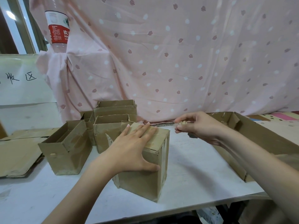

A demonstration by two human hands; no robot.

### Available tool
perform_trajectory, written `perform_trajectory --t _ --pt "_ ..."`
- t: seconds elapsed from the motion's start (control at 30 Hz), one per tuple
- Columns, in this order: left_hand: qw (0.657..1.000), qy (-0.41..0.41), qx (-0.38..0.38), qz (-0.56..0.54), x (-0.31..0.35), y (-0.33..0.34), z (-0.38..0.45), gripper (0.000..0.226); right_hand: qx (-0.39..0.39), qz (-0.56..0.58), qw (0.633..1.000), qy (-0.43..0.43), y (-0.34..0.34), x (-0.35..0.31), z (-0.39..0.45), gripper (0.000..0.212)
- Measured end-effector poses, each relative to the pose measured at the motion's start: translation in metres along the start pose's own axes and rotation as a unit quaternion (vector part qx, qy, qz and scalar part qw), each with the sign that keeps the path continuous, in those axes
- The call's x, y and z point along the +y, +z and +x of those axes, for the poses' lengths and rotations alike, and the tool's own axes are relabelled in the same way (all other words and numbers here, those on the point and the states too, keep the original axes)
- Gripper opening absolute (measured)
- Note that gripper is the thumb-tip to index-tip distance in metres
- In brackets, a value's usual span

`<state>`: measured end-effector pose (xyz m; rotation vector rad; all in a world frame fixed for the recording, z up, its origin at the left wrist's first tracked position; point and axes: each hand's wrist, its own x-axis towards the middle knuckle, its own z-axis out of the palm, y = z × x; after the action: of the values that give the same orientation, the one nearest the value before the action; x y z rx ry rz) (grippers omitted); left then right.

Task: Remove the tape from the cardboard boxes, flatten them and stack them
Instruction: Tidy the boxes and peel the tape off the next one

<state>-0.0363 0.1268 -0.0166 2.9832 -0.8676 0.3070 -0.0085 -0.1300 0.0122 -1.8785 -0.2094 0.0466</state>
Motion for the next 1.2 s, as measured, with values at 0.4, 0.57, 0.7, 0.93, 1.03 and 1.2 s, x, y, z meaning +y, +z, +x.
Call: perform_trajectory --t 0.4,0.57,0.7,0.93,1.03,1.2 --pt "0.999 -0.014 0.051 0.013 0.034 0.011 0.031 0.113 0.149 -0.066 0.984 -0.073 -0.034 0.021 -0.010 0.009" --pt "0.999 0.008 0.047 0.015 0.060 0.016 0.062 0.112 0.157 -0.175 0.971 -0.044 -0.066 0.036 -0.016 0.014" --pt "0.999 0.017 0.036 0.017 0.080 0.019 0.087 0.112 0.120 -0.175 0.977 -0.020 -0.089 0.043 -0.028 0.032" --pt "0.999 0.019 0.028 0.017 0.100 0.024 0.116 0.112 0.197 -0.222 0.955 0.013 -0.137 0.069 -0.035 0.013" --pt "0.999 0.019 0.028 0.018 0.106 0.026 0.123 0.113 0.220 -0.218 0.950 0.032 -0.156 0.084 -0.037 0.037" --pt "0.999 0.015 0.035 0.020 0.107 0.028 0.126 0.113 0.265 -0.277 0.920 0.082 -0.173 0.111 -0.032 0.012"
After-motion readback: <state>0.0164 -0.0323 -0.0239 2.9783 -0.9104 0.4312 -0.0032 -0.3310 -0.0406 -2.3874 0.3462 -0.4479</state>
